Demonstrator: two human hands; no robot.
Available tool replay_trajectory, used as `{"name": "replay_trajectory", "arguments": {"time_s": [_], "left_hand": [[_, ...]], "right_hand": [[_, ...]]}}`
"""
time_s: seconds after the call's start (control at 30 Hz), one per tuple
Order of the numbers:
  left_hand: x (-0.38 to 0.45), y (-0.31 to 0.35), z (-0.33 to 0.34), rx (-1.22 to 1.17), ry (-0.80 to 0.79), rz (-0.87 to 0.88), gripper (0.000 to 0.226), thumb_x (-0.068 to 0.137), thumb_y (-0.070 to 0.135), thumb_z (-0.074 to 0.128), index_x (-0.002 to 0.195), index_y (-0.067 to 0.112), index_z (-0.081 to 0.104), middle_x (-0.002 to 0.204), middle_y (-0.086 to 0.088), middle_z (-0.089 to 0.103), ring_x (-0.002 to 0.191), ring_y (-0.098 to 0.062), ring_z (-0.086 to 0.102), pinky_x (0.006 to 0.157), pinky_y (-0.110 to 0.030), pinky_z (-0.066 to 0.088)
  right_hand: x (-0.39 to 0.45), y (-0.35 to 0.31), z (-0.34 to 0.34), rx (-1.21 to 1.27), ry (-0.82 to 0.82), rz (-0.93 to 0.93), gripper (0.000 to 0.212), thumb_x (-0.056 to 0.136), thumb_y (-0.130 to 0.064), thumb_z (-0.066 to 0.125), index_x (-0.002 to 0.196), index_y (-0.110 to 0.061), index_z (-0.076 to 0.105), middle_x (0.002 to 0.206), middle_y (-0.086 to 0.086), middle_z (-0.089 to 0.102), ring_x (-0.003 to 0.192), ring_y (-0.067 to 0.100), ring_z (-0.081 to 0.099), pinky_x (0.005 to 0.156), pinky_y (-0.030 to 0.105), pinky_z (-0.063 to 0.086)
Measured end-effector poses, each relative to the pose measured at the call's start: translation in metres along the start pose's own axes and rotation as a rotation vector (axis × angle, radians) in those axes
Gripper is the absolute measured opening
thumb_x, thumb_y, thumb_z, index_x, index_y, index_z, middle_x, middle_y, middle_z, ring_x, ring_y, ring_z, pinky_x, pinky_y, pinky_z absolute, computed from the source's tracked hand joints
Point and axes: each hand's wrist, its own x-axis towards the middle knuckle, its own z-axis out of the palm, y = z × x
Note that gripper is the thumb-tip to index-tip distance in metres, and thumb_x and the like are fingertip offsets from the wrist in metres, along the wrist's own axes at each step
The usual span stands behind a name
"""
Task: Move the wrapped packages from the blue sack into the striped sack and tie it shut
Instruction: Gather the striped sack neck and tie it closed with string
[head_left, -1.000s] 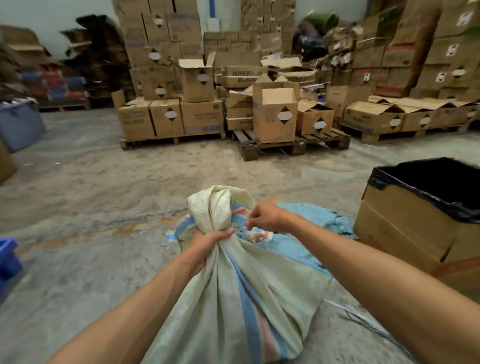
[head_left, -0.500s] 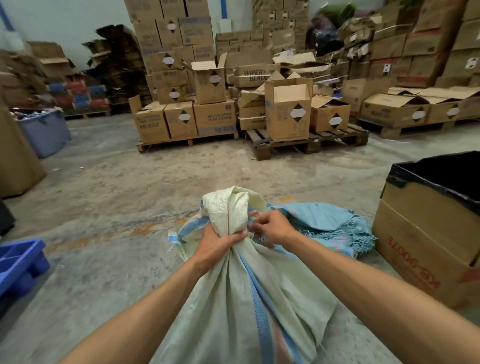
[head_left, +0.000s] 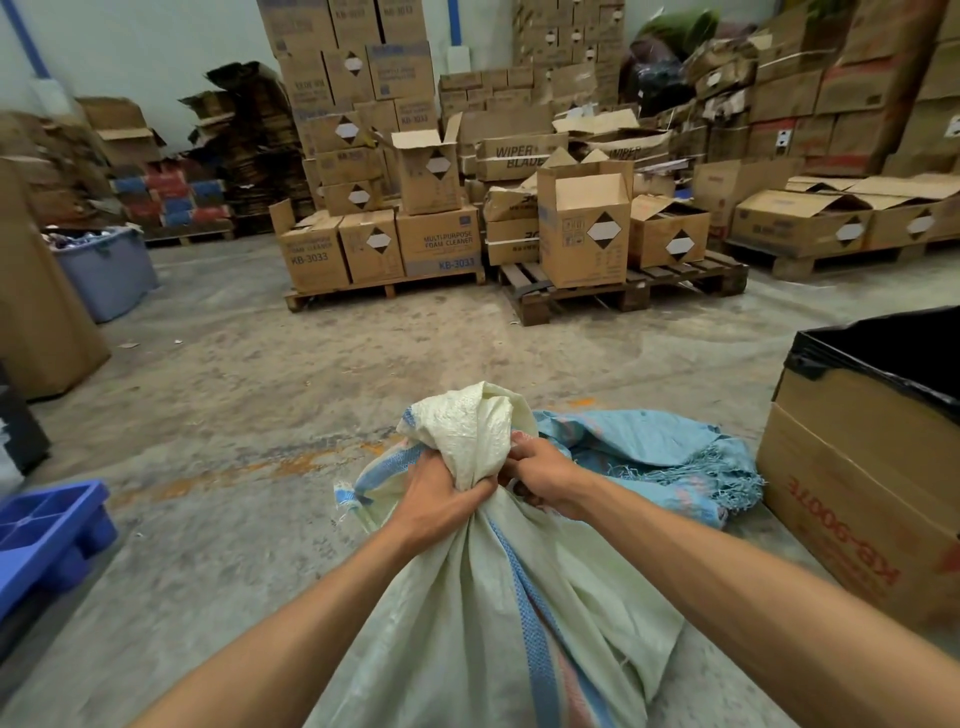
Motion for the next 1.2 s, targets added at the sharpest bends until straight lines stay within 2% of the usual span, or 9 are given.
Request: {"name": "replay_trajectory", "arguments": {"time_s": [0.13, 0.27, 0.43, 0.6, 0.83, 0.93, 1.0, 1.1, 1.2], "left_hand": [[0.006, -0.001, -0.005, 0.344, -0.01, -0.048, 0.08, 0.069, 0.073, 0.048, 0.139, 0.034, 0.045, 0.143, 0.005, 0.041, 0.129, -0.021, 0.028, 0.107, -0.041, 0.024], [0.011, -0.003, -0.01, 0.568, -0.083, -0.113, 0.101, 0.067, 0.089, 0.046, 0.149, 0.031, 0.03, 0.143, -0.003, 0.038, 0.124, -0.025, 0.028, 0.104, -0.04, 0.025], [0.014, -0.001, -0.016, 0.845, -0.215, 0.07, 0.14, 0.039, 0.102, -0.003, 0.147, 0.02, 0.035, 0.141, -0.007, 0.046, 0.121, -0.026, 0.039, 0.1, -0.037, 0.031], [0.021, -0.004, -0.028, 0.975, -0.298, 0.246, 0.129, 0.056, 0.098, -0.005, 0.147, 0.017, 0.036, 0.146, -0.01, 0.047, 0.128, -0.028, 0.047, 0.097, -0.037, 0.043], [0.013, 0.022, -0.048, 1.096, -0.531, 0.333, 0.101, 0.066, 0.085, 0.015, 0.122, 0.009, 0.052, 0.108, -0.012, 0.065, 0.087, -0.03, 0.059, 0.069, -0.033, 0.038], [0.013, 0.019, -0.057, 0.895, -0.672, 0.305, 0.087, 0.082, 0.076, 0.013, 0.131, 0.015, 0.051, 0.125, -0.012, 0.062, 0.105, -0.028, 0.059, 0.081, -0.032, 0.042], [0.016, 0.011, -0.056, 0.651, -0.754, 0.191, 0.065, 0.097, 0.062, 0.024, 0.145, 0.022, 0.041, 0.146, -0.004, 0.048, 0.127, -0.022, 0.05, 0.101, -0.026, 0.035], [0.021, 0.001, -0.053, 0.536, -0.714, 0.143, 0.059, 0.097, 0.06, 0.036, 0.146, 0.026, 0.04, 0.148, -0.002, 0.046, 0.13, -0.02, 0.048, 0.107, -0.029, 0.037], [0.026, 0.0, -0.046, 0.675, -0.509, 0.177, 0.058, 0.089, 0.066, 0.049, 0.107, 0.013, 0.062, 0.108, -0.009, 0.067, 0.097, -0.029, 0.062, 0.077, -0.032, 0.046]], "right_hand": [[0.001, -0.002, -0.004, -0.087, -0.03, 0.057, 0.019, 0.1, -0.006, 0.048, 0.108, -0.004, 0.066, 0.07, 0.003, 0.053, 0.047, 0.011, 0.039, 0.038, 0.021, 0.028], [-0.001, -0.004, -0.007, -0.172, -0.071, 0.033, 0.022, 0.084, 0.002, 0.055, 0.103, 0.005, 0.067, 0.078, 0.012, 0.053, 0.049, 0.013, 0.038, 0.04, 0.024, 0.029], [-0.002, -0.001, -0.01, -0.234, -0.091, 0.056, 0.016, 0.081, -0.002, 0.059, 0.089, 0.01, 0.064, 0.071, 0.01, 0.045, 0.05, 0.012, 0.034, 0.046, 0.028, 0.027], [-0.005, -0.003, -0.011, -0.187, -0.104, 0.087, 0.016, 0.084, -0.023, 0.066, 0.086, -0.007, 0.063, 0.083, 0.011, 0.051, 0.056, 0.011, 0.036, 0.048, 0.024, 0.029], [-0.003, 0.0, -0.002, -0.09, -0.146, 0.11, 0.043, 0.077, -0.059, 0.073, 0.082, -0.018, 0.064, 0.066, -0.006, 0.045, 0.053, 0.008, 0.034, 0.049, 0.022, 0.026], [0.002, 0.004, 0.005, -0.029, -0.124, 0.098, 0.072, 0.062, -0.069, 0.077, 0.108, -0.014, 0.069, 0.074, -0.005, 0.055, 0.056, 0.008, 0.043, 0.051, 0.022, 0.03], [0.002, 0.004, 0.005, 0.002, -0.123, 0.091, 0.055, 0.075, -0.054, 0.077, 0.112, -0.014, 0.069, 0.074, -0.009, 0.06, 0.052, 0.002, 0.049, 0.05, 0.019, 0.034], [0.002, 0.006, 0.004, 0.098, -0.154, 0.074, 0.044, 0.081, -0.043, 0.076, 0.116, -0.016, 0.068, 0.087, -0.009, 0.071, 0.066, -0.004, 0.064, 0.055, 0.013, 0.043], [0.004, 0.003, 0.009, 0.151, -0.144, 0.04, 0.062, 0.069, -0.057, 0.081, 0.121, -0.025, 0.067, 0.11, -0.01, 0.073, 0.1, 0.002, 0.068, 0.075, 0.015, 0.049]]}}
